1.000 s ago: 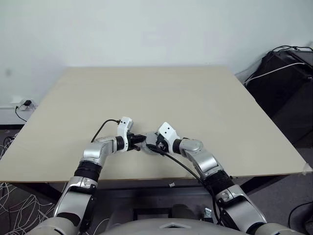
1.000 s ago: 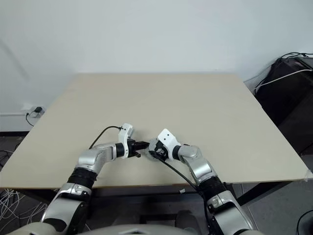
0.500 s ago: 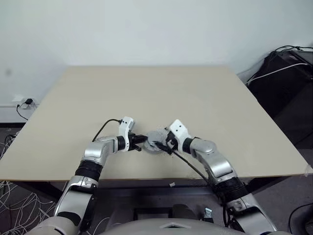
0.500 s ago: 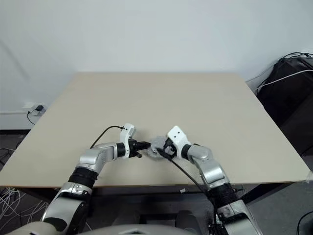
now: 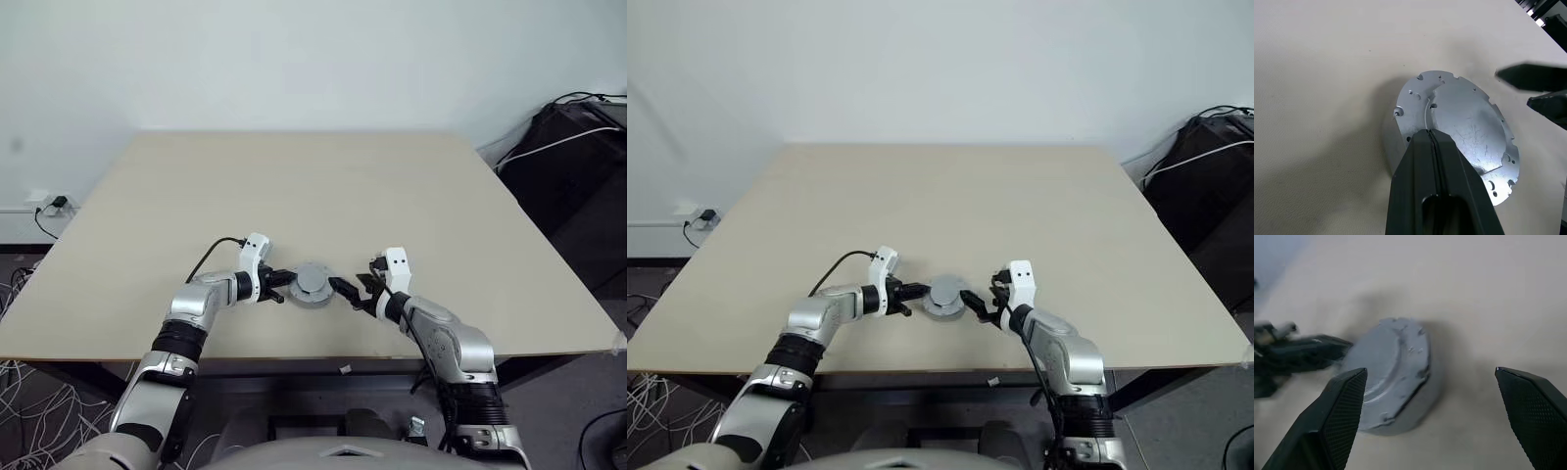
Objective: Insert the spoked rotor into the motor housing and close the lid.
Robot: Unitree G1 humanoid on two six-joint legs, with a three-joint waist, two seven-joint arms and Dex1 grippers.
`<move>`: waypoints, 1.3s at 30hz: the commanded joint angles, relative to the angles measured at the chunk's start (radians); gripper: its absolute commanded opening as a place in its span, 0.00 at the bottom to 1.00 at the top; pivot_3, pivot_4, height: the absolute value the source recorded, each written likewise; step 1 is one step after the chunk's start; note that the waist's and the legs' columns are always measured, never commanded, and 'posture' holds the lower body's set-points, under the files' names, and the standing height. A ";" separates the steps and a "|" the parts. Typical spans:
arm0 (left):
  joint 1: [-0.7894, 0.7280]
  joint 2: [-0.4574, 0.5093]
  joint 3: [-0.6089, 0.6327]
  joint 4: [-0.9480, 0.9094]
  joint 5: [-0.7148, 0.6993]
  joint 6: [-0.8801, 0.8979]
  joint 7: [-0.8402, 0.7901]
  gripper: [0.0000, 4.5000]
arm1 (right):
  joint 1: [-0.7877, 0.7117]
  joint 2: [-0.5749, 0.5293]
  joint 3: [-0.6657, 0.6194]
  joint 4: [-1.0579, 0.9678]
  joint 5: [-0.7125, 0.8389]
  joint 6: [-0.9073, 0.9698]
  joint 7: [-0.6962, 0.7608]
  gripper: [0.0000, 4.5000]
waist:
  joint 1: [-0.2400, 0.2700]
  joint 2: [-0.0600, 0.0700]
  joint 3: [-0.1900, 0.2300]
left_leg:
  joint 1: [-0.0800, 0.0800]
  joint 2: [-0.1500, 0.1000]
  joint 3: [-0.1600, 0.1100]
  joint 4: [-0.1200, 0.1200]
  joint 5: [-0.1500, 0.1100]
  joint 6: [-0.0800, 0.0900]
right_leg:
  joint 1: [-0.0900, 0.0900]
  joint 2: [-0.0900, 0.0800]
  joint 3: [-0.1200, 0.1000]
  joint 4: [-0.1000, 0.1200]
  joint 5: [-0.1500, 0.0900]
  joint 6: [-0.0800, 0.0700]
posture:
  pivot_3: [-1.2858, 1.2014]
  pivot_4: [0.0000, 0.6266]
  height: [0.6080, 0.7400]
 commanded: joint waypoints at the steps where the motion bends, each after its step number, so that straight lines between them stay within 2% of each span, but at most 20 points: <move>1: -0.007 0.005 -0.022 0.015 0.017 0.004 -0.001 0.00 | -0.035 0.037 -0.091 0.006 0.100 0.099 -0.053 1.00 | 0.000 0.000 0.000 | 0.000 0.000 0.000 0.000 0.000 0.000 | 0.000 0.000 0.000 0.000 0.000 0.000 | 0.52 0.00 1.00; 6: -0.004 0.003 -0.020 0.011 0.017 0.002 0.000 0.00 | -0.046 0.075 -0.135 0.048 0.147 0.144 -0.097 1.00 | -0.002 0.001 0.000 | 0.000 0.000 0.000 -0.001 0.000 0.000 | -0.001 0.000 0.000 0.000 0.000 0.000 | 0.52 0.00 1.00; 19: 0.003 0.002 -0.021 0.007 0.021 -0.001 0.005 0.00 | -0.070 0.154 -0.122 0.076 0.252 0.216 -0.110 1.00 | -0.010 0.001 0.000 | 0.000 0.000 0.001 -0.002 0.000 0.000 | -0.001 0.000 0.000 0.000 0.000 0.000 | 0.52 0.00 1.00; 30: 0.011 -0.004 -0.022 0.002 0.022 -0.006 0.008 0.00 | -0.114 0.200 -0.163 0.210 0.273 0.145 -0.172 1.00 | -0.021 0.001 0.000 | 0.000 0.000 0.001 -0.002 0.000 0.000 | -0.001 0.000 0.000 0.000 0.000 0.002 | 0.52 0.00 1.00; 32: 0.013 -0.004 -0.022 0.000 0.022 -0.006 0.008 0.00 | -0.117 0.204 -0.160 0.210 0.292 0.148 -0.168 1.00 | -0.023 0.001 0.000 | 0.000 0.000 0.001 -0.002 -0.001 -0.002 | -0.002 0.000 0.000 0.000 -0.002 0.006 | 0.52 0.00 1.00; 39: 0.019 -0.001 -0.023 -0.007 0.023 -0.005 0.010 0.00 | -0.106 0.213 -0.144 0.110 0.437 0.236 -0.097 1.00 | -0.025 0.002 0.001 | 0.000 0.000 0.001 -0.002 0.000 0.000 | -0.003 0.000 0.000 0.000 -0.001 0.005 | 0.52 0.00 1.00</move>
